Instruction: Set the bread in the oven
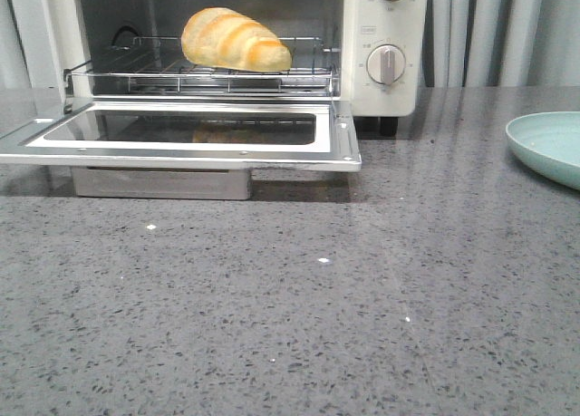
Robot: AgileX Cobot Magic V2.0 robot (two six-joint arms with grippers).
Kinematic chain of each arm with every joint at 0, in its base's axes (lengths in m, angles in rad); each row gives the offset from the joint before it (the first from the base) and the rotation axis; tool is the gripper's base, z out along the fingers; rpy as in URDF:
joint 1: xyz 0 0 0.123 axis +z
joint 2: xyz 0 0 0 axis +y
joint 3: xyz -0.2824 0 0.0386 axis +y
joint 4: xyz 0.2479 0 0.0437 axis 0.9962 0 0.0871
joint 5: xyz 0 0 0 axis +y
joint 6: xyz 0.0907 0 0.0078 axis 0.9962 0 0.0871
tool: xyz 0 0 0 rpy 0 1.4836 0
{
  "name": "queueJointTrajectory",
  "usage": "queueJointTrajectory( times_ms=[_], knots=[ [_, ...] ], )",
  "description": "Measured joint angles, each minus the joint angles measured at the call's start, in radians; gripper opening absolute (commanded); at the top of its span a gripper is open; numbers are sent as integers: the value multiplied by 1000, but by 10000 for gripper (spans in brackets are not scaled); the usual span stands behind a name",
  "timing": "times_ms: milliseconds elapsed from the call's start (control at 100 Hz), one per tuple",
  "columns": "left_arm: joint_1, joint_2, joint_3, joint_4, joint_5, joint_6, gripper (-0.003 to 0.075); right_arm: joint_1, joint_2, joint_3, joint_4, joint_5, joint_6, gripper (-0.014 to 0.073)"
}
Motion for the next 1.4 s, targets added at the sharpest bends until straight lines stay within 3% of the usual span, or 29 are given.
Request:
queueJointTrajectory(
  times_ms=[1020,1401],
  knots=[
    [0,0,0,10,0,0,-21,0,0,0,0,0,0,-75],
    [0,-21,141,80,-171,1,-21,0,0,0,0,0,0,-75]
  ],
)
